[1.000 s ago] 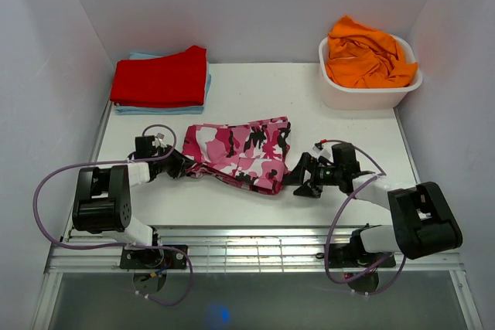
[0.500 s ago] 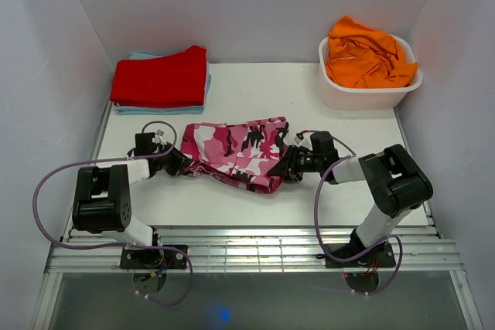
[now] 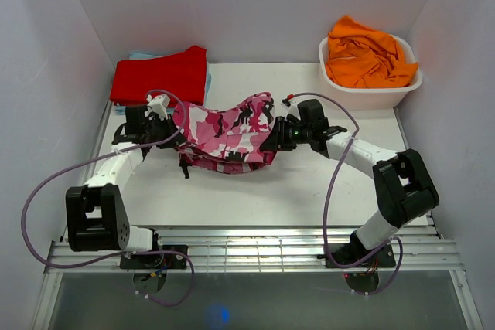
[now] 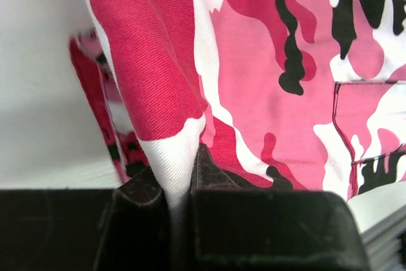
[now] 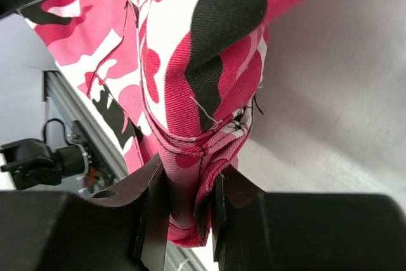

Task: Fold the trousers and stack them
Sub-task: Neatly place the folded trousers to the corner

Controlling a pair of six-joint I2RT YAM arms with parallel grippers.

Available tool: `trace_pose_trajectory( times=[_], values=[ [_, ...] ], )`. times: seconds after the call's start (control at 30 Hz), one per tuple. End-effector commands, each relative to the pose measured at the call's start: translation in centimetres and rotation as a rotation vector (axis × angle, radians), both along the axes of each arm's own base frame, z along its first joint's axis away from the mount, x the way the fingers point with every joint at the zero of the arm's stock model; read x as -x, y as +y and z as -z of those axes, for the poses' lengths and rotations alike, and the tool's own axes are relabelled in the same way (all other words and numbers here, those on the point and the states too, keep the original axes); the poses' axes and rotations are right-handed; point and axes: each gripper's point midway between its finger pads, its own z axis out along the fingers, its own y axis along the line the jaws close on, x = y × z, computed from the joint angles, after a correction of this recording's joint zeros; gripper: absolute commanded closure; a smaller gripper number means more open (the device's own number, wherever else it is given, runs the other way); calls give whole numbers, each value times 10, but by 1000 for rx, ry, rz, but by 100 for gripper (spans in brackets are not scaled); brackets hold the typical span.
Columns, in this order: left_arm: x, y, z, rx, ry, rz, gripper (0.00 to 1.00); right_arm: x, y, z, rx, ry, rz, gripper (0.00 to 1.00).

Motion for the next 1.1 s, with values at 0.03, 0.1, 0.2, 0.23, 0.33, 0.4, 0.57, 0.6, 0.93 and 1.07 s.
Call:
trace_pose_trajectory(
  times=[0.03,0.1,0.2,0.23,0.33,0.4,0.57,0.6,0.93,1.07],
  values=[
    [-32,28,-83,-192,-317,14,100,-41,13,-76,8,-328,-15,92],
    [-40,29,-101,-198,-358,5,100,-47,19,-88,-11,-344,-18,92],
    [-34,10,-80,-88,-239,70,100,-55,24,-84,0,-321,-15,92],
    [-28,3,-70,-42,-200,88,100,-54,22,-67,16,-279,-9,92],
    [-13,-11,-31,92,-57,57,100,-46,12,-38,1,-150,18,92],
    [-14,-13,-16,146,-12,10,100,-34,5,-15,-18,-72,29,92],
    [-25,-18,22,239,84,-26,100,-26,-29,24,-54,75,85,92],
    [-28,-19,26,253,101,-30,100,-24,-32,27,-63,89,89,92],
    [-24,2,32,145,226,-87,55,3,-45,49,-116,199,64,92],
    [-6,11,45,72,284,-100,45,6,-43,52,-132,218,56,92]
  ],
)
